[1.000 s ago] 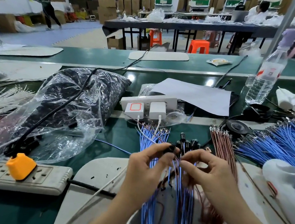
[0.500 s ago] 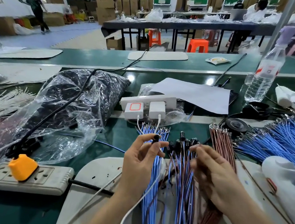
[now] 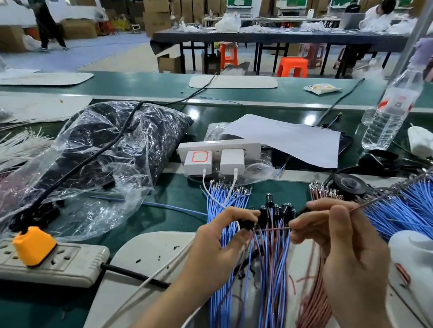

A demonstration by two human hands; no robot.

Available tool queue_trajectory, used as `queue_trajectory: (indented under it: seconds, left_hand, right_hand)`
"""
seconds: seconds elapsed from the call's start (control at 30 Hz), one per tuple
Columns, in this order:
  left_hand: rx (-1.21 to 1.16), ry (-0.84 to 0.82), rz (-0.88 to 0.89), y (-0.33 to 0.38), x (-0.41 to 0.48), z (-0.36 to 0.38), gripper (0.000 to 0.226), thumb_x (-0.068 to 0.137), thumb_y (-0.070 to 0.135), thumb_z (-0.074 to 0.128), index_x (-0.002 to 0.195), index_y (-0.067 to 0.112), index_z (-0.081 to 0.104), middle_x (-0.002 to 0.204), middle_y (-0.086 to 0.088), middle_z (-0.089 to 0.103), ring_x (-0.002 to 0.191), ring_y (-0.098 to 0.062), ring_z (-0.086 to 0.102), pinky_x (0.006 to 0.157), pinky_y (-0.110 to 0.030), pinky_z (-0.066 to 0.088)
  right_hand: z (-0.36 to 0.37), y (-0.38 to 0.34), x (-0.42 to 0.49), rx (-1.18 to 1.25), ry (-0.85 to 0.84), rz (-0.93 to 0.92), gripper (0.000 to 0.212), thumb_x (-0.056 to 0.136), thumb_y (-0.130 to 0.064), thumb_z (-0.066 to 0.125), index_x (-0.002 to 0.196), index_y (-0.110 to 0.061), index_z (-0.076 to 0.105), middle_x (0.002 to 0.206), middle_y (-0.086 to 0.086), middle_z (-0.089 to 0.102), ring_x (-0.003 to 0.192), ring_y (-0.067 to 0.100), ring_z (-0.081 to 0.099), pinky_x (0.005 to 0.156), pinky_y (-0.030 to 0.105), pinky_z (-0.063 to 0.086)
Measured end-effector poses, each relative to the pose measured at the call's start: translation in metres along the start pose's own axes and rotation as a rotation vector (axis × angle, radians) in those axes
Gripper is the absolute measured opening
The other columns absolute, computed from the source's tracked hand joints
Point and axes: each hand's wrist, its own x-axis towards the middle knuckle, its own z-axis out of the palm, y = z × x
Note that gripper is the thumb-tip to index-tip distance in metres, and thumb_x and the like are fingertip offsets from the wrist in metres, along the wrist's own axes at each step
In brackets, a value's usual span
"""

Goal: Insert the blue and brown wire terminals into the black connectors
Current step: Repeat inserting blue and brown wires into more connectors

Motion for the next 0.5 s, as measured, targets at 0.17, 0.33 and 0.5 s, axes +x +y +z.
queue_trajectory:
  seconds: [0.17,0.33,0.5]
  left_hand:
    - [0.004,-0.016,-0.011,-0.0011,0.0005,0.0001,0.025,0.088,-0.006,0.058,0.098,0.017,0.063,0.111,0.006,0.067,0.111,-0.007,0.06,0.095,-0.016,0.043]
    - [0.076,-0.013,0.0,-0.0006,0.0,0.001,0.03,0.087,-0.005,0.061,0.099,0.023,0.063,0.105,0.009,0.067,0.108,-0.011,0.06,0.095,-0.024,0.045]
    - [0.14,-0.032,0.039,0.0029,-0.0011,0.0006,0.025,0.087,-0.001,0.063,0.1,0.021,0.066,0.099,0.009,0.066,0.101,-0.013,0.06,0.092,-0.029,0.047]
  right_hand:
    - [0.0041,-0.0004,-0.0056,-0.128,-0.038,-0.122,0.031,0.097,-0.048,0.044,0.09,-0.024,0.062,0.074,-0.001,0.07,0.062,0.021,0.067,0.063,0.029,0.055]
    - [0.0029,-0.0021,-0.0055,-0.156,-0.038,-0.153,0.03,0.098,-0.046,0.043,0.092,-0.023,0.062,0.076,-0.002,0.07,0.063,0.021,0.067,0.064,0.028,0.055]
    - [0.0015,0.0011,-0.0043,-0.191,-0.063,-0.15,0.032,0.099,-0.044,0.043,0.094,-0.018,0.061,0.076,-0.004,0.069,0.064,0.019,0.067,0.064,0.028,0.054]
